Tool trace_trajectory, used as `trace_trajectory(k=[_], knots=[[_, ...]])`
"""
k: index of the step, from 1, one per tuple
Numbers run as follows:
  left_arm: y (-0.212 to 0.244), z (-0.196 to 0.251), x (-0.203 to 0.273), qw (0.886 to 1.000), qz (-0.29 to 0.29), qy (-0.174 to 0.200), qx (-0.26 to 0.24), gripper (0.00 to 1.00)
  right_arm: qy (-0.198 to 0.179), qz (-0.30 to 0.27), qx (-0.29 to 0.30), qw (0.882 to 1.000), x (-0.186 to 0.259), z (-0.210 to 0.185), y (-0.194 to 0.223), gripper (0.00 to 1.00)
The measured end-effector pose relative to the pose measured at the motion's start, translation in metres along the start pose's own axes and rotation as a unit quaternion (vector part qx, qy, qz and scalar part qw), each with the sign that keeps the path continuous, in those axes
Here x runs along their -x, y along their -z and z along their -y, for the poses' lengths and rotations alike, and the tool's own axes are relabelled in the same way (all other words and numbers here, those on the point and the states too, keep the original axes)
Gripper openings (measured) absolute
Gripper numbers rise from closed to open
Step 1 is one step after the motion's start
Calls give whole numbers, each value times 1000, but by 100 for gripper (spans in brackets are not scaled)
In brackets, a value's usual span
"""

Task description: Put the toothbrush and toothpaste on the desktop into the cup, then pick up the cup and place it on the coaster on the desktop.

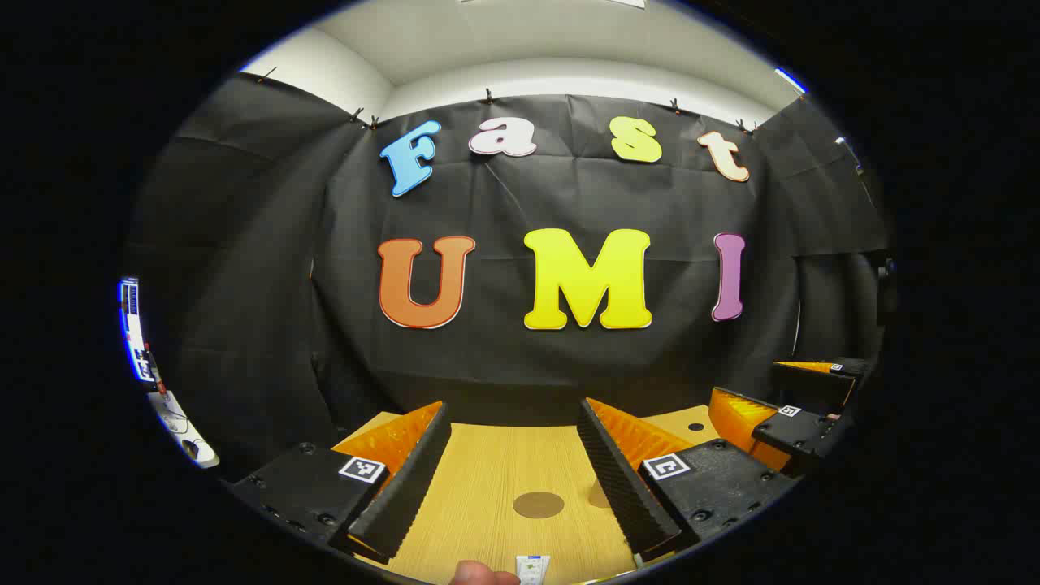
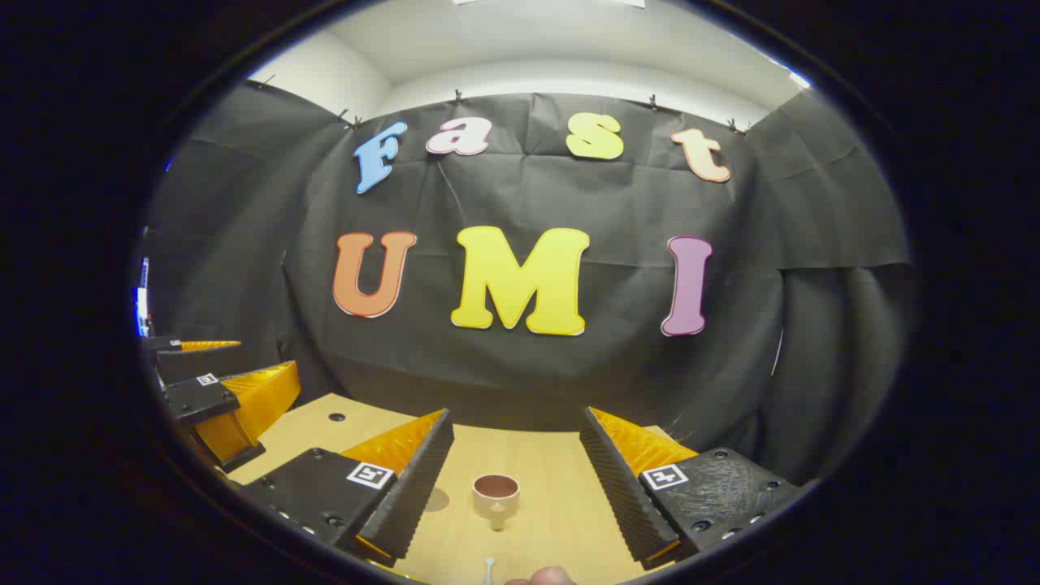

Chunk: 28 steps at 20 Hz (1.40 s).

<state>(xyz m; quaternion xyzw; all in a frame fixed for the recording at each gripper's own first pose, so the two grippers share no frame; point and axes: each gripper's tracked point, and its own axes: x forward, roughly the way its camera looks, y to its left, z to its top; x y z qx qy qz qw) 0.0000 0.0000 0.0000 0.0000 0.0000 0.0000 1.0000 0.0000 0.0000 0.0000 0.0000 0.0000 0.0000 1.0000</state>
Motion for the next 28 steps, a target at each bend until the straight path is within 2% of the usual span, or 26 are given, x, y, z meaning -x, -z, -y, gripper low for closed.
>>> trace_trajectory(k=[10, 11, 18, 20, 23, 25, 26, 28], knots=[[2, -11, -6, 1000, -3, -15, -8, 99, -16, -16, 3, 1000, -11, -11, 8, 98], [3, -11, -5, 1000, -4, -16, -7, 99, -17, -16, 3, 1000, -12, -11, 6, 95], [7, -4, -3, 1000, -11, -14, -7, 99, -28, -19, 0, 999, -15, -11, 10, 95], [11, -2, 0, 1000, -14, -14, -7, 99, -26, -17, 3, 1000, -12, -7, 11, 98], [15, 0, 3, 1000, -18, -13, -8, 99, -17, -23, 5, 1000, -10, 4, 17, 95], [21, 2, 7, 1000, -22, -11, -5, 99, -10, -28, 1, 1000, -9, 11, 23, 98], [25, 4, 8, 1000, -27, -8, -5, 99, -5, -33, 1, 999, -8, 13, 29, 95], [38, 7, 13, 999, -38, -3, -9, 99, 4, -45, 10, 999, -6, 23, 41, 97]])
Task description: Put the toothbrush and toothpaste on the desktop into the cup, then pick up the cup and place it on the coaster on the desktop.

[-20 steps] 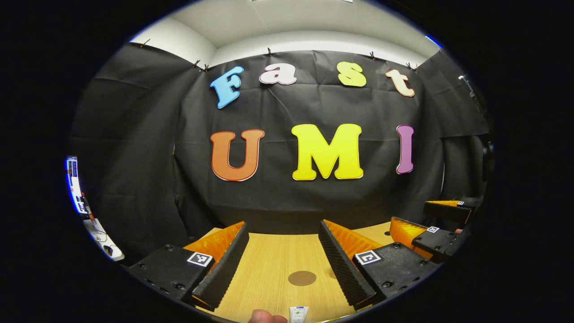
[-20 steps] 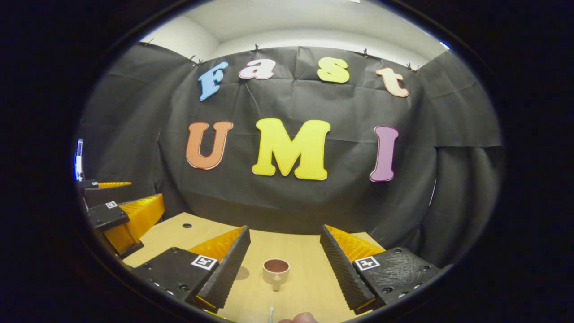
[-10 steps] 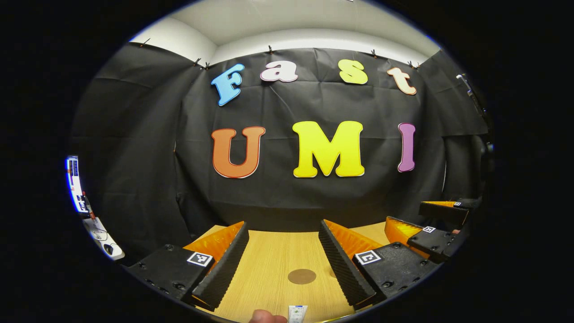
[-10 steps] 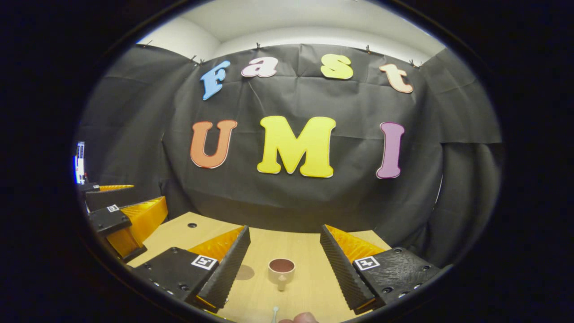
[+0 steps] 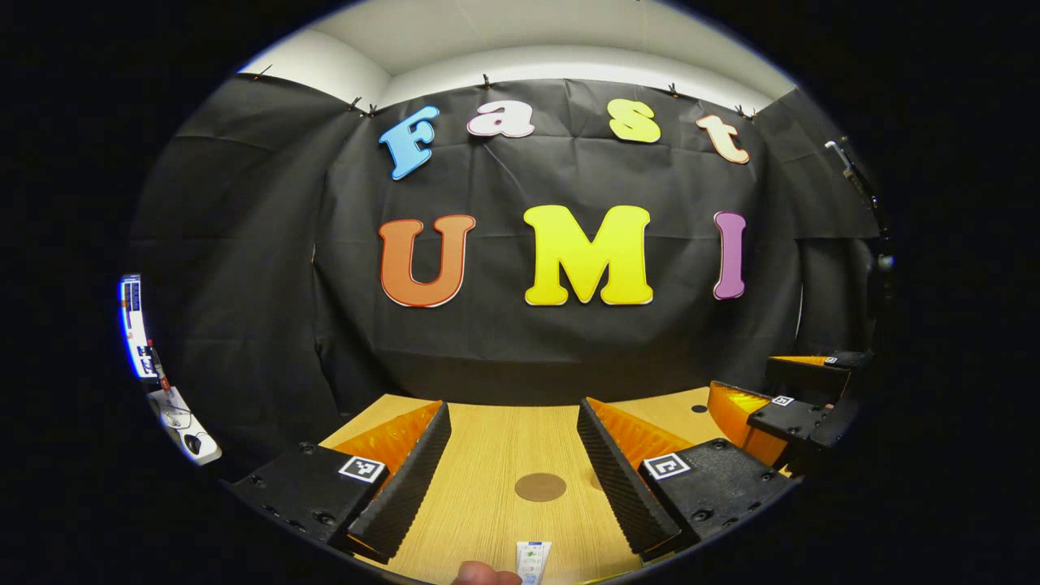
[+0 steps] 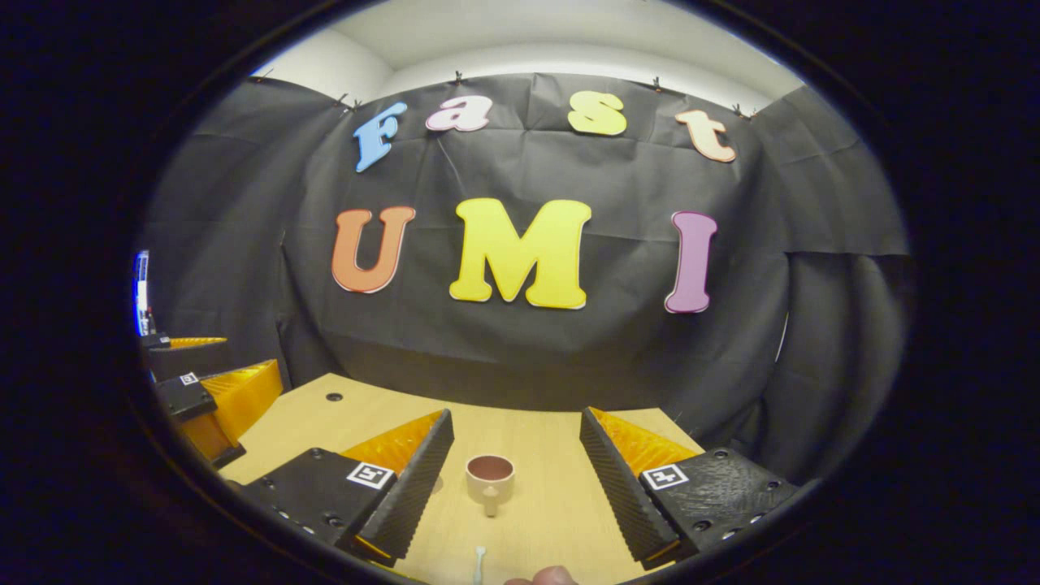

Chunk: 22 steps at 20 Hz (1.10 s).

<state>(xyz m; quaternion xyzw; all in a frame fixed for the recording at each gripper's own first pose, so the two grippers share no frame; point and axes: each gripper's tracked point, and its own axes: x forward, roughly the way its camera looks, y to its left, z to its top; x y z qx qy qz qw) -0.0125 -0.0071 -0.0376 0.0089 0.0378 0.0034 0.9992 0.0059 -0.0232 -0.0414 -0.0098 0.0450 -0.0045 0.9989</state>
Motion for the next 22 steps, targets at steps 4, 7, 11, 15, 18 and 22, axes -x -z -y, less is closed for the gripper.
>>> trace_trajectory(k=[4, 7, 11, 15, 18, 22], knots=[[34, 10, 5, 999, -42, 19, -1, 99, 6, -39, 11, 999, 6, 6, 35, 95], [61, 15, 10, 997, -77, 27, -1, 99, -2, -71, 21, 997, 7, 2, 64, 95], [108, 21, 20, 989, -142, 40, 3, 99, -16, -138, 29, 990, 12, -7, 119, 95], [157, 23, 39, 977, -208, 53, 4, 100, -33, -200, 23, 979, 19, -20, 165, 95], [194, 19, 56, 963, -263, 53, 1, 100, -40, -237, 37, 970, 22, -29, 193, 95], [232, 18, 70, 950, -305, 58, 7, 100, -46, -277, 38, 959, 20, -38, 228, 95]])
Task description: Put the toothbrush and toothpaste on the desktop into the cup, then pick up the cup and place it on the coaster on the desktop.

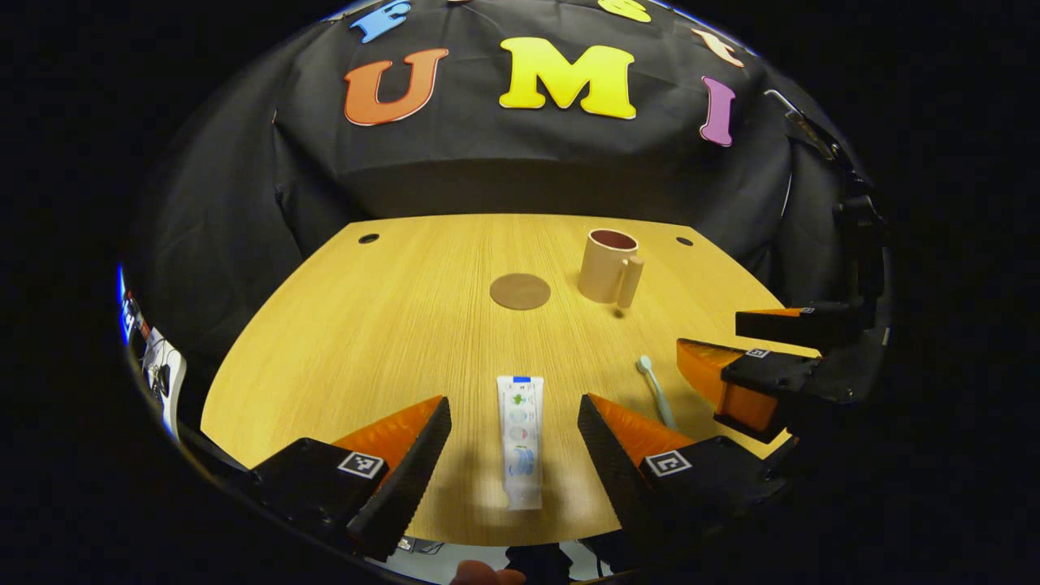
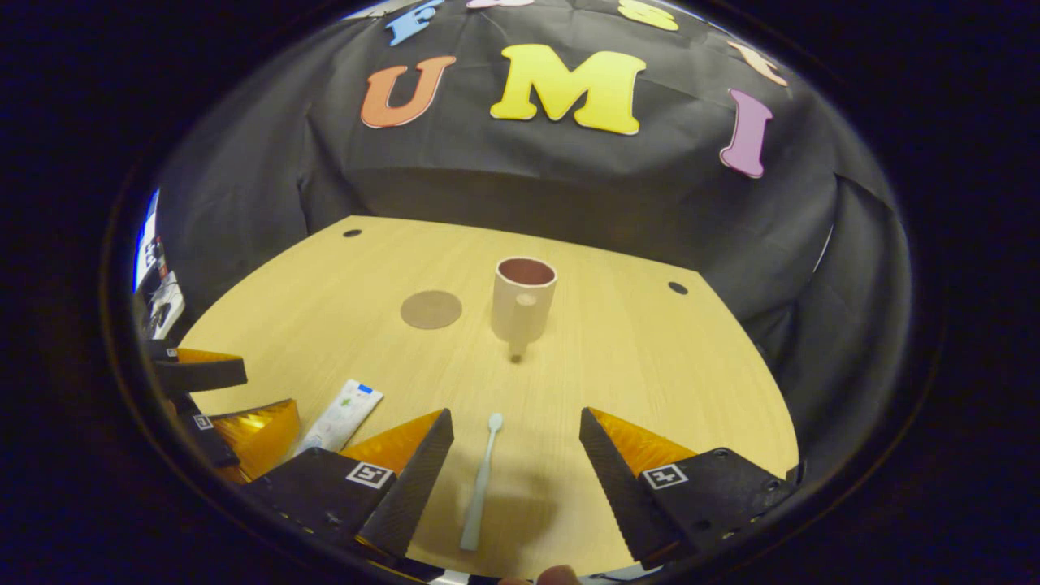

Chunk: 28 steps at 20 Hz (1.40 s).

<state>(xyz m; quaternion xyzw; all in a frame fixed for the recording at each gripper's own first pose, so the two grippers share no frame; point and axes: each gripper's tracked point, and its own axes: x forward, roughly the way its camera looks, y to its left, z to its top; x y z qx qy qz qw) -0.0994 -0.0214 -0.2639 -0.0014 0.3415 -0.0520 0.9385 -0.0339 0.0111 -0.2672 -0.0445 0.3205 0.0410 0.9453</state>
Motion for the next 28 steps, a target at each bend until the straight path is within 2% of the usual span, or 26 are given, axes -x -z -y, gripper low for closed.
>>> trace_trajectory(k=[1, 4, 11, 12, 14, 15, 16, 17, 19, 20, 21, 22, 28], knots=[[10, -3, -3, 1000, -12, -3, -2, 100, -1, -15, -4, 1000, -5, -2, 8, 98], [26, -6, -11, 1000, -31, -5, 2, 100, -10, -54, -17, 998, -20, -10, 29, 95], [36, -3, -13, 999, -43, 1, -3, 100, -14, -137, -45, 989, -46, -12, 68, 95], [37, -3, -14, 999, -45, 1, -6, 100, -20, -143, -51, 988, -46, -15, 70, 93], [40, -2, -14, 999, -49, 2, -9, 100, -26, -144, -62, 987, -50, -21, 69, 76], [41, 0, -14, 999, -51, 3, -9, 100, -34, -144, -62, 987, -51, -25, 67, 62], [42, 0, -14, 999, -53, 3, -9, 100, -43, -145, -65, 986, -51, -29, 67, 55], [42, 1, -14, 999, -54, 4, -8, 100, -48, -145, -70, 986, -53, -32, 66, 37], [43, 3, -18, 998, -56, 7, -7, 100, -51, -145, -83, 985, -52, -31, 64, 14], [44, 3, -22, 998, -57, 6, -7, 100, -52, -147, -84, 984, -53, -32, 65, 6], [45, 4, -26, 998, -59, 6, -6, 100, -52, -144, -79, 985, -55, -30, 63, 7], [47, 6, -27, 998, -61, 6, -5, 100, -52, -146, -75, 985, -56, -30, 65, 1], [57, 4, -40, 998, -67, -3, 4, 100, -51, -137, -79, 986, -45, -24, 52, 0]])
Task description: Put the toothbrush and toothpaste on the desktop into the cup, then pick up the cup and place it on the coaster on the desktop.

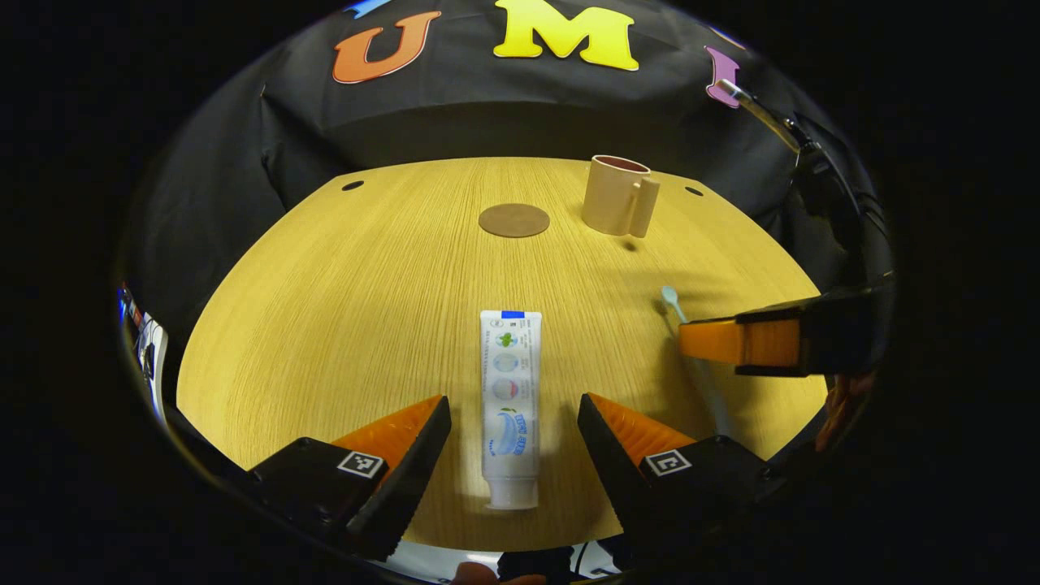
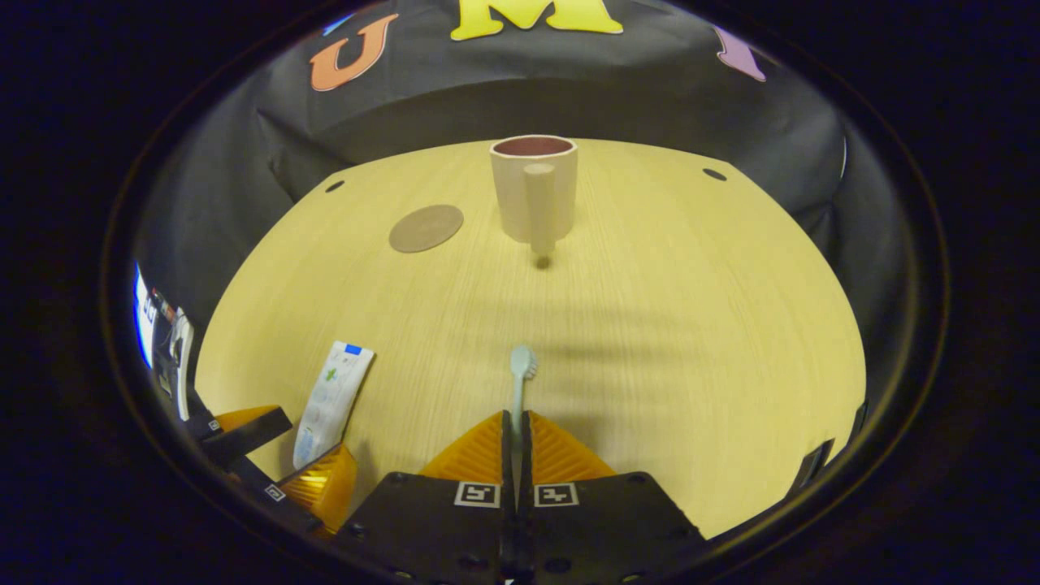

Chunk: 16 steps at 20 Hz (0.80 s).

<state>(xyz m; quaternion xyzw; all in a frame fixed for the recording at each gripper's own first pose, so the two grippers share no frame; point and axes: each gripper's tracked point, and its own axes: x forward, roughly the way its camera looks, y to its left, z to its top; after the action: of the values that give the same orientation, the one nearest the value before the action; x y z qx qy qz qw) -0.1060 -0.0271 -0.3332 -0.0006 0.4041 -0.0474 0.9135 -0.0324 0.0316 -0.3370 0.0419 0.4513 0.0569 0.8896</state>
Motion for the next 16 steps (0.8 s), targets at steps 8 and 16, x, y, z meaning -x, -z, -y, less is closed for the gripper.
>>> trace_trajectory(k=[8, 16], knots=[[7, -3, -11, 1000, -9, -8, -5, 81, 4, 31, -12, 999, 26, 15, -23, 0], [4, -6, -12, 999, -36, -8, -1, 43, 9, 60, -3, 998, 41, 30, -46, 0]])
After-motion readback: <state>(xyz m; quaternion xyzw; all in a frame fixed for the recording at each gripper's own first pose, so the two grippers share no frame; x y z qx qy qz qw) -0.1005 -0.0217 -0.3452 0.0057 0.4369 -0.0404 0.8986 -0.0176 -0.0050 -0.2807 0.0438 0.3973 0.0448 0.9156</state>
